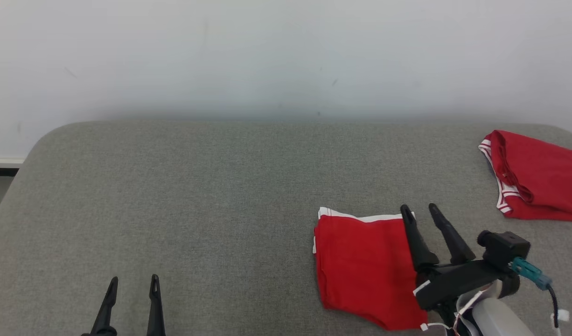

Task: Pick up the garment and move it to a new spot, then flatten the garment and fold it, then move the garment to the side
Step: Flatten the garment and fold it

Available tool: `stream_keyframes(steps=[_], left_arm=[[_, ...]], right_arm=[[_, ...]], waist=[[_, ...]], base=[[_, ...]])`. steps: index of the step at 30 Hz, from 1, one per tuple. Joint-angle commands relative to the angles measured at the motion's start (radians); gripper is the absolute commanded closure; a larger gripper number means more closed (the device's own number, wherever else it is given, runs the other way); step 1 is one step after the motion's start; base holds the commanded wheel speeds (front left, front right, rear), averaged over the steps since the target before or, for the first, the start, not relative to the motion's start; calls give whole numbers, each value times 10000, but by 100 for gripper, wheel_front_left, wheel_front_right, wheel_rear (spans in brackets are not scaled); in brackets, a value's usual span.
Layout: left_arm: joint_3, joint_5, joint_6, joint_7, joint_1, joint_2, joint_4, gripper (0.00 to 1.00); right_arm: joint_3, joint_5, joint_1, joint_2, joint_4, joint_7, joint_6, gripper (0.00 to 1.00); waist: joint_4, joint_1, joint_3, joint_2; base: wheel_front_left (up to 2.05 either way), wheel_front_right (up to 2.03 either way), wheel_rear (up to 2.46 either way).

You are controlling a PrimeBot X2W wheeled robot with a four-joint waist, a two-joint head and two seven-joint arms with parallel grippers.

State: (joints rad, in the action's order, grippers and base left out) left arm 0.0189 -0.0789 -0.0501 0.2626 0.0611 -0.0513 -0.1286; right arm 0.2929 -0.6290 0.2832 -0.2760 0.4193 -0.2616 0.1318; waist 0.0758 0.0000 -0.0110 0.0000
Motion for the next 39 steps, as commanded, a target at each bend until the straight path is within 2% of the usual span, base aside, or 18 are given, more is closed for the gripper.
stream_keyframes(steps=[1, 7, 22, 30, 39], left_arm=[[58, 101, 5, 28, 92, 4, 51, 0], [277, 169, 29, 28, 131, -31, 147, 0], [447, 585, 153, 28, 274, -110, 333, 0], [458, 715, 130, 28, 451, -336, 309, 0], [305, 795, 26, 28, 669, -605, 259, 0]], right_arm=[[-166, 165, -271, -14, -159, -34, -29, 0], [-1436, 852, -1141, 162, -1316, -36, -29, 0], [-3119, 2502, -3270, 684, -3282, -39, -30, 0], [-3438, 3018, -3811, 957, -3588, -39, -30, 0], [-3217, 3559, -3999, 976, -3491, -39, -30, 0]], waist=[[-117, 0, -22, 0], [-489, 0, -73, 0], [-1061, 0, -221, 0], [-1126, 0, -388, 0], [-969, 0, -544, 0]], base=[[0, 0, 0], [0, 0, 0], [0, 0, 0], [0, 0, 0], [0, 0, 0]])
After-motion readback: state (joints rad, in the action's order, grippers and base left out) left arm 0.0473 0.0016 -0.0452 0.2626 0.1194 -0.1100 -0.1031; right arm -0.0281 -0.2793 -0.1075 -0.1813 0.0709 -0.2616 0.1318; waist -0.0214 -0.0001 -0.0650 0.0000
